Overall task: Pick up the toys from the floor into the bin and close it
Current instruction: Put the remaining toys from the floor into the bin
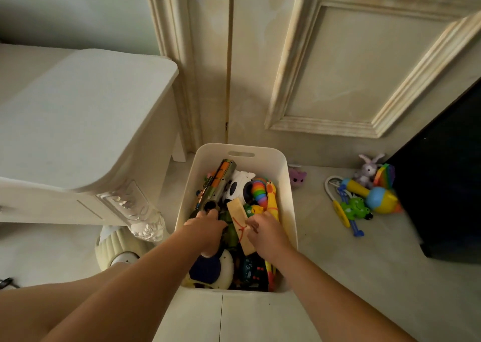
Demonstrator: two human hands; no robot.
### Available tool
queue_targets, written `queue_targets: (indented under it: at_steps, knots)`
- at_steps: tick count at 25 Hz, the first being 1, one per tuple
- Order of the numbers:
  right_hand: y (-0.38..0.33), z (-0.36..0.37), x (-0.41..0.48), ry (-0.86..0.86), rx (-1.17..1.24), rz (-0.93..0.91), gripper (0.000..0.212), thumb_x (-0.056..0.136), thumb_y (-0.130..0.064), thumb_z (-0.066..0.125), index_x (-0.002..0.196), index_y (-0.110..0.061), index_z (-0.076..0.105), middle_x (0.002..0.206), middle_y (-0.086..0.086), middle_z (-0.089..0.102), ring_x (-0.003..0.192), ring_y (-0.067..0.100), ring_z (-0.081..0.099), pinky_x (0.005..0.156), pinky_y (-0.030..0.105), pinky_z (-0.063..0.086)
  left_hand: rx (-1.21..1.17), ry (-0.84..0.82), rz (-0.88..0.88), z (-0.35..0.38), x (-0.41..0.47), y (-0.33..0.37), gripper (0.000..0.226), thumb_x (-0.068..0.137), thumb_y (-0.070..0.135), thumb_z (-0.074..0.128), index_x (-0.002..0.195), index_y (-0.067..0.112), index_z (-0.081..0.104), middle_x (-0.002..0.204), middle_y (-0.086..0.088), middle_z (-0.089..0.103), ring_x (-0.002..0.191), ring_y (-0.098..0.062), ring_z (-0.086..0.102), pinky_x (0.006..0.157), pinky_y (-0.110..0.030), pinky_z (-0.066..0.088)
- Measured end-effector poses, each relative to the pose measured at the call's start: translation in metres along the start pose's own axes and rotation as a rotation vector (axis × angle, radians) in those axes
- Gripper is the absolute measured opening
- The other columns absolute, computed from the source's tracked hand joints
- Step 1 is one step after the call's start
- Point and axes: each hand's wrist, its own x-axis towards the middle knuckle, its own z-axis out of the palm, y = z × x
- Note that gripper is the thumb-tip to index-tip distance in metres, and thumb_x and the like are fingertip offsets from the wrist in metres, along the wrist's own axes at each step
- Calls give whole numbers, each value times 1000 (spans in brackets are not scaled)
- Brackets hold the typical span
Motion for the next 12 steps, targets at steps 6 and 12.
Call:
queue_targets:
  at_steps: [6, 12]
  knots:
    - [45, -75, -3, 458, 408, 121, 24, 91, -7, 51, 104, -17, 68, 102, -2, 61, 91, 13, 58, 79, 26, 47, -479, 451, 111, -77, 27, 85, 35, 93, 12, 42, 121, 24, 60, 120, -1, 62, 105, -20, 60, 85, -28, 48]
    - [189, -124, -2, 613, 356, 494, 29, 86, -5, 57, 112, -13, 66, 119, 13, 53, 105, 27, 56, 83, 23, 37, -540, 367, 418, -68, 90, 184, 41, 88, 13, 54, 128, 23, 55, 127, -3, 51, 108, -20, 58, 94, -24, 42]
